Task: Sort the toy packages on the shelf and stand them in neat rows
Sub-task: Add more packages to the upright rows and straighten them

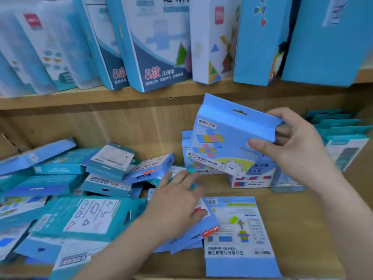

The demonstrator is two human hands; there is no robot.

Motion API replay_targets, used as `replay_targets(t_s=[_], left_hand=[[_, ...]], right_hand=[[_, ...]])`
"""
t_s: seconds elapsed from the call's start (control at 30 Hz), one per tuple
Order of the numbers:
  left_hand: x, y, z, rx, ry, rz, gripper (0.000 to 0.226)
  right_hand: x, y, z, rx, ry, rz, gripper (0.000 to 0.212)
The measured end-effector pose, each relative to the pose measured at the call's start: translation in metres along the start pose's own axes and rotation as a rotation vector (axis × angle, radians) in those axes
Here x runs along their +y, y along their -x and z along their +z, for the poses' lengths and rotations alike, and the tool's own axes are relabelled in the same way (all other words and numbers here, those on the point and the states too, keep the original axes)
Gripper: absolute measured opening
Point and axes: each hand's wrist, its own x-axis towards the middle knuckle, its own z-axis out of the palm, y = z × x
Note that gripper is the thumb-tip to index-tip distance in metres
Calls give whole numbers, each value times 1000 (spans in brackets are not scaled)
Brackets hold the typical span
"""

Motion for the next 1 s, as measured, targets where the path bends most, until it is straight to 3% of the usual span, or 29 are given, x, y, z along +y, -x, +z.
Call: replay_targets(t_s=[0.17, 0.27, 0.43, 0.67, 0.8, 0.9, 1.0], left_hand=[[-3, -17, 3, -83, -198, -172, 74], [-8, -9, 3, -16, -231, -162, 77], [-28, 6, 0, -56, -235, -204, 77], [-32, 12, -2, -100, -210, -148, 80], [-38, 12, -16, -206, 57, -100, 56], [-43, 7, -35, -332, 290, -71, 46], [-40, -8, -50, -110, 587, -129, 38]], right_hand=[[20, -24, 21, -72, 153, 5, 42], [28, -34, 33, -132, 225, -42, 40], [38, -45, 49, -219, 437, -118, 36], [71, -52, 63, -226, 827, -190, 49], [86, -51, 69, -149, 916, -166, 50], [85, -51, 67, -139, 937, -188, 63], [84, -51, 62, -115, 925, -200, 71]])
